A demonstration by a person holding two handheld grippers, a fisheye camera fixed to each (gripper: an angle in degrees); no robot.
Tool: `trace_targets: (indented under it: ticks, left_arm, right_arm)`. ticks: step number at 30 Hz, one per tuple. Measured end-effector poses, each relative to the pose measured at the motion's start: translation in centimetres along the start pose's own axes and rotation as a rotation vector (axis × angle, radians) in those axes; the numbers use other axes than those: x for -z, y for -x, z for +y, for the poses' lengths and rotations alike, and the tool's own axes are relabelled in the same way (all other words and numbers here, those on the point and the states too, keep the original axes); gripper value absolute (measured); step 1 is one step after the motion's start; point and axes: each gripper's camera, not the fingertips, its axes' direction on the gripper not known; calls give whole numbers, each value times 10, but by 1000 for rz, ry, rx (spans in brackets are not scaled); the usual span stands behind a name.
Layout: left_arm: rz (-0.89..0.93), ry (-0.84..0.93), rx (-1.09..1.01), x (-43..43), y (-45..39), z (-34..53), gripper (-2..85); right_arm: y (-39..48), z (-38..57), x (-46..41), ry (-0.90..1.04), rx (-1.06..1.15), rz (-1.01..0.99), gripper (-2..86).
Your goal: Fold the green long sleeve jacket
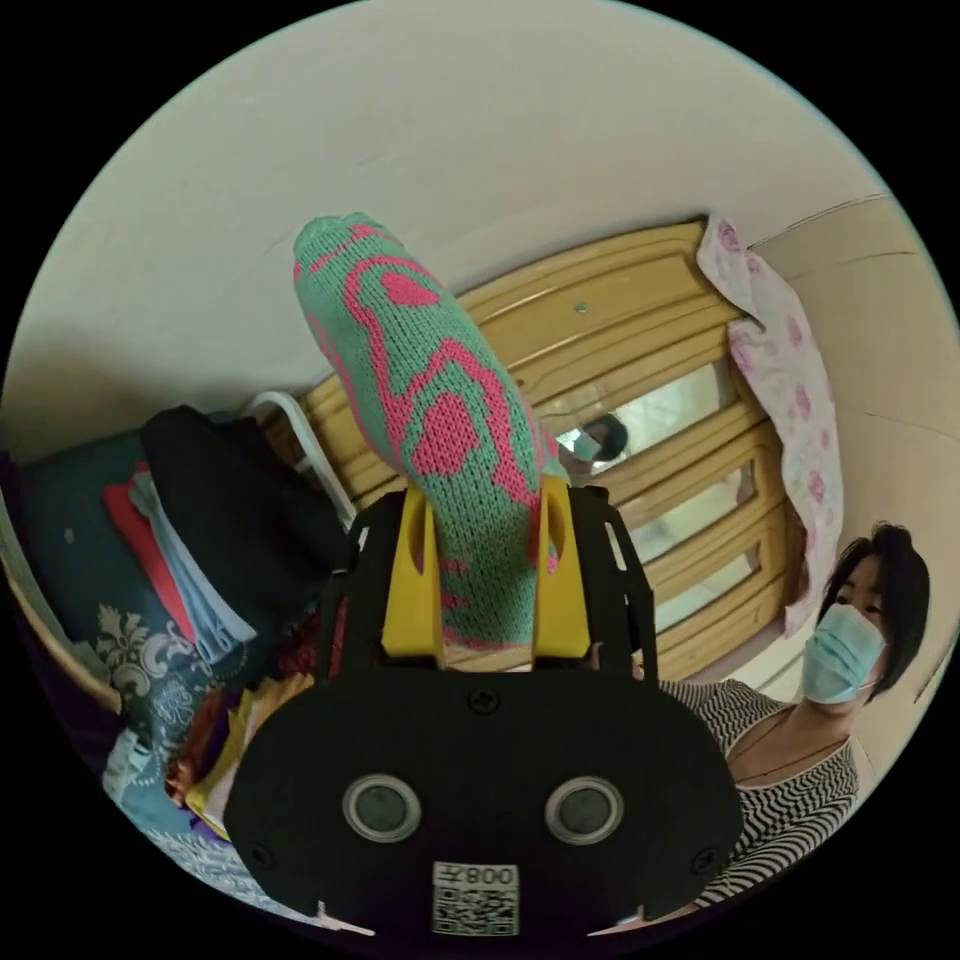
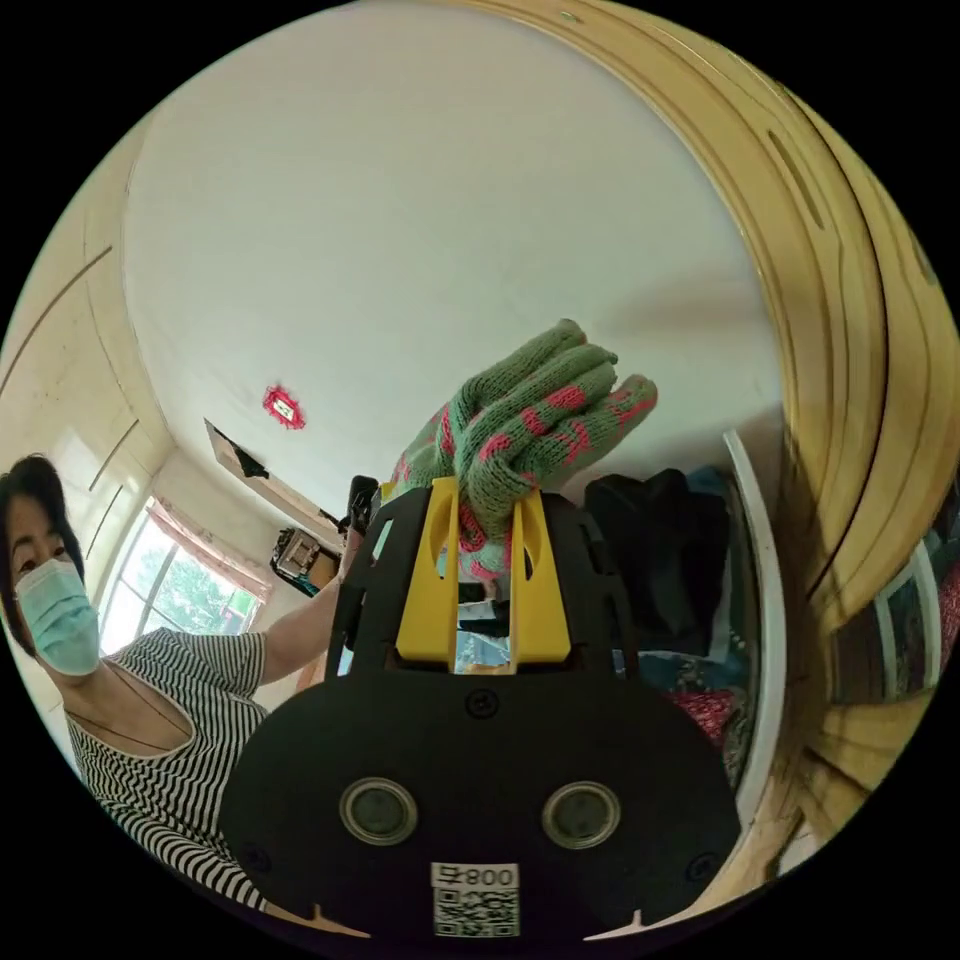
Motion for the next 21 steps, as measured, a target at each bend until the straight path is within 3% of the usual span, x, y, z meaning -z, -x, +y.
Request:
trace_targets:
  ticks: [5,9,10,14,21]
  left_arm:
    - [-169,-5,156,-118,101,-18,154]
    - [-329,106,442,-204,198,7,156]
    - [-286,72,439,-220,210,10,157]
    - [-247,35,403,-262,222,1,163]
    - [-363,34,349,-331,219,-15,160]
  right_arm:
    - [-200,-27,-47,168,-144,64,80]
    - [-325,7,-101,370,-333,138,83]
    - [-348,17,-105,390,-341,135,84]
    - [-389,24,-78,316,-313,26,94]
    - [-383,32,-51,328,-197,243,67]
